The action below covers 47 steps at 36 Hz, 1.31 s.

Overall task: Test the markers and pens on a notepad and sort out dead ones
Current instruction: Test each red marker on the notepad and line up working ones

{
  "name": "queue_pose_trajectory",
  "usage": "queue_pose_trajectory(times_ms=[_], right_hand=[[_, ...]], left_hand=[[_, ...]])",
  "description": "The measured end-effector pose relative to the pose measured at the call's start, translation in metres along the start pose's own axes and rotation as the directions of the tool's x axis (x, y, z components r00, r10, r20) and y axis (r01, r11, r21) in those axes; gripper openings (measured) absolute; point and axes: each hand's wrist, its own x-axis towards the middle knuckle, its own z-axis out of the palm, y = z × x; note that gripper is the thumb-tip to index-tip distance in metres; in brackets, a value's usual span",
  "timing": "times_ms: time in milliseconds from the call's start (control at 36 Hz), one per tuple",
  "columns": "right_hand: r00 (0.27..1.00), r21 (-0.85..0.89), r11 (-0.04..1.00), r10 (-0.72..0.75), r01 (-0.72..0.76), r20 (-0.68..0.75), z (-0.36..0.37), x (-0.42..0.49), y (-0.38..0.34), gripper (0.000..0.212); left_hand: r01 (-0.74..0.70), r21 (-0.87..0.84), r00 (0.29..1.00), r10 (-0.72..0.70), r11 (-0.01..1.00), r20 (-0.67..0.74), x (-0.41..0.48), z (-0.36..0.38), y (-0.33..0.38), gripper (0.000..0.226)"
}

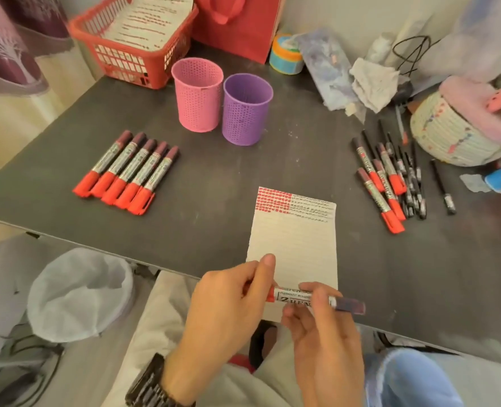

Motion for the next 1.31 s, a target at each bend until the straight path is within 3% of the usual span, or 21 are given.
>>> queue_pose_trajectory(times_ms=[56, 111, 167, 278, 417, 722, 917, 1083, 1139, 1194, 1306], right_hand=[[1.000, -0.019, 1.000, -0.002, 0.002, 0.000, 0.005, 0.000, 0.001, 0.030], [0.999, 0.014, 1.000, -0.005, 0.005, -0.036, 0.010, 0.002, 0.000, 0.024], [1.000, 0.131, 0.991, -0.006, 0.007, -0.012, 0.014, 0.003, -0.001, 0.014], [0.995, 0.407, 0.908, 0.085, -0.101, 0.057, 0.027, 0.005, -0.009, 0.011], [0.983, 0.595, 0.792, 0.182, -0.137, -0.015, 0.039, 0.011, -0.016, 0.040], [0.975, 0.628, 0.767, 0.216, -0.134, -0.056, 0.043, 0.016, -0.024, 0.053], [0.983, 0.569, 0.808, 0.181, -0.153, 0.007, 0.039, 0.022, -0.031, 0.051], [0.978, 0.557, 0.808, 0.112, -0.192, 0.174, 0.029, 0.025, -0.038, 0.047], [0.972, 0.541, 0.818, 0.085, -0.194, 0.220, 0.018, 0.029, -0.048, 0.049], [0.972, 0.512, 0.843, 0.048, -0.163, 0.230, 0.004, 0.035, -0.061, 0.051], [0.986, 0.497, 0.860, 0.039, -0.116, 0.162, -0.010, 0.046, -0.064, 0.050]], left_hand=[[-0.029, 0.067, 0.999, 0.031, 0.997, -0.037, 0.002, -0.003, -0.004, 0.061], [-0.053, 0.129, 0.997, 0.059, 0.990, -0.045, 0.005, -0.006, -0.006, 0.065], [-0.074, 0.199, 0.996, 0.084, 0.977, -0.041, 0.006, -0.007, -0.008, 0.069], [-0.106, 0.300, 0.991, 0.127, 0.948, -0.050, 0.003, -0.002, -0.004, 0.064], [-0.100, 0.390, 0.983, 0.150, 0.915, -0.102, -0.003, 0.003, 0.002, 0.055], [-0.074, 0.431, 0.987, 0.128, 0.899, -0.097, 0.002, 0.002, 0.014, 0.056], [-0.102, 0.358, 0.994, 0.085, 0.928, 0.062, -0.001, -0.002, 0.014, 0.059], [-0.001, 0.209, 0.987, -0.033, 0.978, 0.160, -0.004, -0.003, 0.021, 0.059], [0.145, 0.114, 0.965, -0.166, 0.983, 0.206, -0.002, -0.009, 0.014, 0.061], [0.277, 0.018, 0.945, -0.276, 0.961, 0.176, 0.003, -0.022, 0.003, 0.058], [0.257, -0.098, 0.966, -0.257, 0.961, 0.019, 0.014, -0.040, -0.011, 0.064]])
